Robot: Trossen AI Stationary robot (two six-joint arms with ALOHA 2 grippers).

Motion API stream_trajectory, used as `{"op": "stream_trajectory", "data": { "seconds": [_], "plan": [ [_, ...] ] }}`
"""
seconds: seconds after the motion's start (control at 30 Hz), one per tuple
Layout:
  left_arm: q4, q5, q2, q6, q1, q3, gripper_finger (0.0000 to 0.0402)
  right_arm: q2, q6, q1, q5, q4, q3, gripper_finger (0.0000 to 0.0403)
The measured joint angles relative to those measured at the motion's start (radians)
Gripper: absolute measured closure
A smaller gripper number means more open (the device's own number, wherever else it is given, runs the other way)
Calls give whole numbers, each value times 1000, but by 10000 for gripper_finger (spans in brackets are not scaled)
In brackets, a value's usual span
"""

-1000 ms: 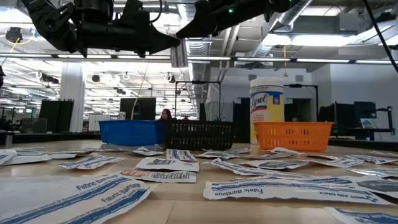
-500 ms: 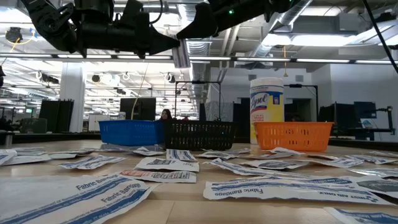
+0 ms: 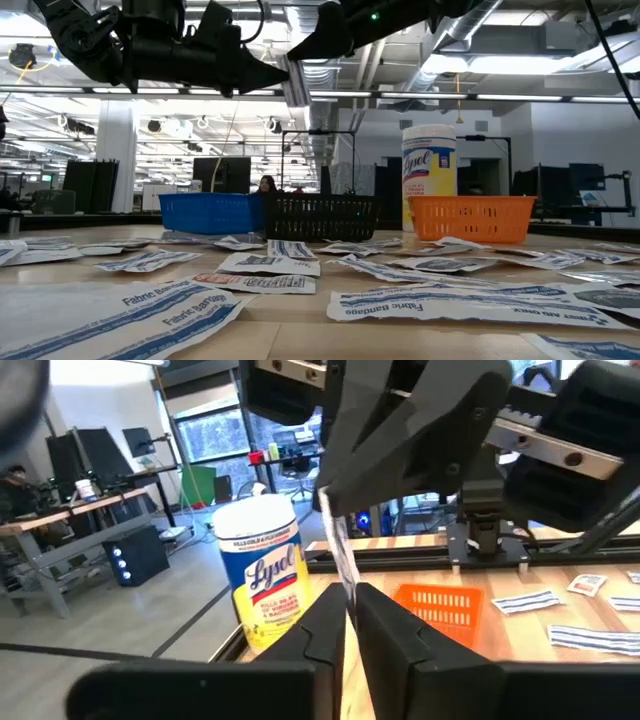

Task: Pick & Place First Aid Supplies
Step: Put the bandage into the blue container

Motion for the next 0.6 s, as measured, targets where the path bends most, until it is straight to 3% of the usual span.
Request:
{"op": "stream_trajectory", "data": {
  "seconds": [0.33,0.6],
  "plan": [
    [-5,-15,0,0,0,0,392,0,-1,0,-3,-4,0,403],
    [-6,-17,0,0,0,0,368,0,2,0,-5,-4,0,403]
  ]
}}
